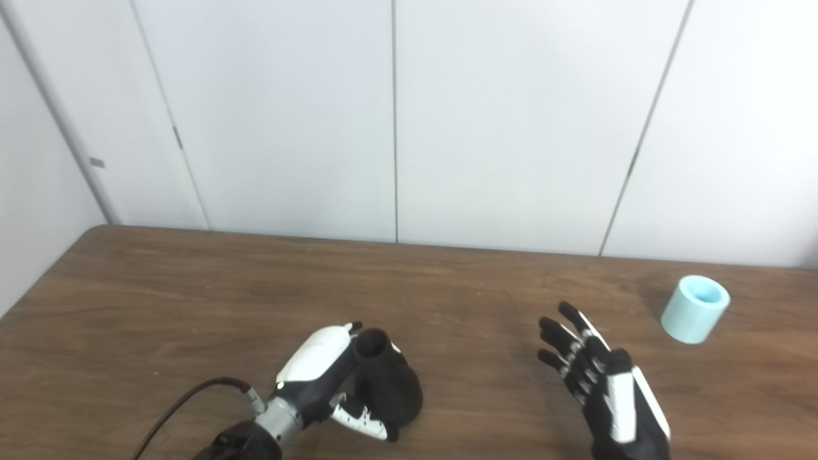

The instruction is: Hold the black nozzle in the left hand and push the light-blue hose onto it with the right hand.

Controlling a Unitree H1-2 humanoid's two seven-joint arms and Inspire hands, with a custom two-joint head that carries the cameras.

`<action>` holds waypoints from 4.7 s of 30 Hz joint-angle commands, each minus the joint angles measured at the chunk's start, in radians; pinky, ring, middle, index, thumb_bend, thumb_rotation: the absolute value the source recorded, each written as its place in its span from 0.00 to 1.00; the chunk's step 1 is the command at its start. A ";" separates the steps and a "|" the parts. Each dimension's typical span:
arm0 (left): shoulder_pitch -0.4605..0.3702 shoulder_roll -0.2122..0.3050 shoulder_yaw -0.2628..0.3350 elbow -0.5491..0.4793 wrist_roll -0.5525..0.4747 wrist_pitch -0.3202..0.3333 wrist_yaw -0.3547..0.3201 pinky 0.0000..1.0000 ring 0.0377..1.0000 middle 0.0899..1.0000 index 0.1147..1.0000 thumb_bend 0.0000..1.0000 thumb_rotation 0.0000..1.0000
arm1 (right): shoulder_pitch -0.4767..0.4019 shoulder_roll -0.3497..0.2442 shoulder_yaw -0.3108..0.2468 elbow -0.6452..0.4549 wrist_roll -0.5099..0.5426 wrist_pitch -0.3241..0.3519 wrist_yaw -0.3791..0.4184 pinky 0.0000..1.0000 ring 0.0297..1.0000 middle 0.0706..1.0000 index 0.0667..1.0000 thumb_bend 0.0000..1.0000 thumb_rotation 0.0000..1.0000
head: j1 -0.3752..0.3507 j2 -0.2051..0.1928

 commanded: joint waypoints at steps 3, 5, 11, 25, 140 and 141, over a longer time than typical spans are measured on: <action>0.044 0.007 -0.053 0.000 0.022 -0.012 -0.074 1.00 0.77 0.45 0.40 0.52 0.00 | -0.032 0.011 0.004 -0.052 -0.009 0.008 -0.017 0.85 0.90 0.85 0.93 0.57 1.00 | -0.020 0.009; 0.053 0.011 -0.062 -0.007 0.024 -0.012 -0.085 1.00 0.77 0.45 0.40 0.52 0.00 | -0.033 0.016 0.008 -0.061 -0.011 0.017 -0.023 0.84 0.90 0.85 0.93 0.57 1.00 | -0.031 0.014; 0.080 0.011 -0.100 -0.011 0.024 -0.019 -0.108 1.00 0.76 0.45 0.40 0.52 0.00 | -0.037 0.029 0.005 -0.086 -0.010 0.040 -0.033 0.84 0.90 0.84 0.93 0.58 1.00 | -0.061 0.030; 0.097 0.006 -0.148 -0.015 0.038 -0.006 -0.134 1.00 0.75 0.43 0.43 0.52 0.00 | -0.066 0.007 -0.024 -0.134 -0.019 0.116 -0.063 0.80 0.86 0.83 0.91 0.52 0.74 | -0.149 0.056; 0.039 0.064 -0.234 -0.008 0.170 0.013 -0.352 1.00 0.67 0.46 0.40 0.52 0.00 | -0.866 -0.533 0.292 0.884 -1.099 0.193 0.394 0.66 0.71 0.78 0.84 0.90 0.04 | -0.498 -0.051; 0.039 0.063 -0.234 -0.009 0.169 0.014 -0.352 1.00 0.67 0.46 0.39 0.52 0.00 | -0.867 -0.534 0.295 0.886 -1.098 0.192 0.392 0.65 0.70 0.77 0.82 0.89 0.04 | -0.498 -0.052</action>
